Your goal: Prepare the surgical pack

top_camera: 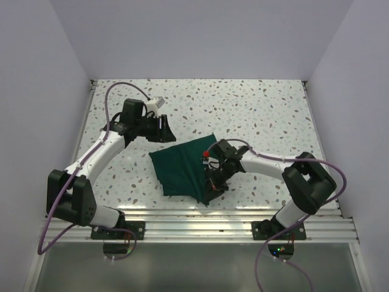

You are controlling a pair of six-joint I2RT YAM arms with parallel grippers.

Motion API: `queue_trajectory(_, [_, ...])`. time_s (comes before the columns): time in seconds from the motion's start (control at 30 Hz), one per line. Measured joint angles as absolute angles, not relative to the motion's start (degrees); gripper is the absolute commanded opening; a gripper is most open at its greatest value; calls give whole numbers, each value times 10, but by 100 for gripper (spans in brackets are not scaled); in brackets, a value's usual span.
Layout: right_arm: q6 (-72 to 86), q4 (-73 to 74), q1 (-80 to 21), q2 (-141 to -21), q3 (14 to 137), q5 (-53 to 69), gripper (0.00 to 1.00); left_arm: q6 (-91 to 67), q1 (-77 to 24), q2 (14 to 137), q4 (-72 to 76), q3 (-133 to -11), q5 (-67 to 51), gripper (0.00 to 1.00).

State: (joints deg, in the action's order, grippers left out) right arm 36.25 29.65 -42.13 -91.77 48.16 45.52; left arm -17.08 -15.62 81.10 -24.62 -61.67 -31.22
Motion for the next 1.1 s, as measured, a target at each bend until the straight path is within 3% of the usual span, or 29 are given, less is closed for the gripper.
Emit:
queue_trajectory(0.3, [317,357,-425,-915,564,443,16,-156,-162,812,-255,-616,-303,55])
queue_trajectory(0.57, [324,319,-424,-907,443,430,32,-136,-205,785,-255,-598,-289,56])
queue_trajectory(0.73, [320,306,-424,-908,440,424,62,-119,-263,783,-263,-595,-255,55])
queue_trajectory(0.97, [319,366,-409,-840,458,361,81,-95,-353,776,-282,-585,-177,55])
queue_trajectory(1.1, [336,403,-328,-739,459,321,92,-86,-411,762,-284,-562,-132,56])
